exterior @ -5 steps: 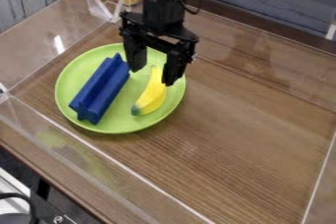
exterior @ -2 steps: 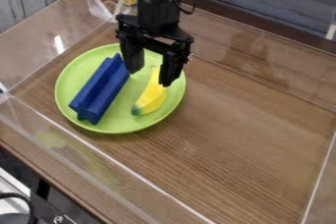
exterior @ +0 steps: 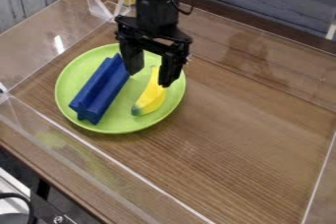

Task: Remove the banana from inside the green plate and put it on the table

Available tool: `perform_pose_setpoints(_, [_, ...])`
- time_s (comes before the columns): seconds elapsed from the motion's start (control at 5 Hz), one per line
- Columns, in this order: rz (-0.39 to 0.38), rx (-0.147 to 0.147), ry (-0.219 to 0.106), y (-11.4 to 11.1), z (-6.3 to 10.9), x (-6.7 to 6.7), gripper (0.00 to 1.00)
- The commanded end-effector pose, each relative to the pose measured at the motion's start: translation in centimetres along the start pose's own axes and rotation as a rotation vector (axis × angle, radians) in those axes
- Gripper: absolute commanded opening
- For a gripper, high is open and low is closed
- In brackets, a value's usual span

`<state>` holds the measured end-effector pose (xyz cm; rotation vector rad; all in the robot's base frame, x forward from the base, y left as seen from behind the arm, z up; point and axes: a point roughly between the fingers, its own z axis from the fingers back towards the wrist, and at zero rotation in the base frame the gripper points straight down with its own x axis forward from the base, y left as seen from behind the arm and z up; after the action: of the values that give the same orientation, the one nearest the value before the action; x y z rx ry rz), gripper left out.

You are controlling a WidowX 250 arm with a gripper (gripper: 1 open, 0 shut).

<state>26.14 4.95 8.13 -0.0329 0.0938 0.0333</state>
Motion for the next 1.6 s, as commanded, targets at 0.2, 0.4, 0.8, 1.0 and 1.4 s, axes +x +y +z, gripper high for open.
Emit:
perform_pose_setpoints(0.2, [0.013,-0.005,-0.058,0.4,1.1,0.2,1.00])
perform_pose_setpoints(0.4, [0.013,-0.010,-0.060,0.4,1.1,0.2,1.00])
perform_pose_setpoints(0.8, [0.017,-0.013,-0.066,0.4,0.4,0.2,1.00])
perform_pose_setpoints(1.0, [0.020,-0.011,-0.070,0.6,-0.3,0.1,1.00])
perform_pose_setpoints(1.4, [0.028,-0.008,-0.078,0.8,-1.5,-0.1,1.00])
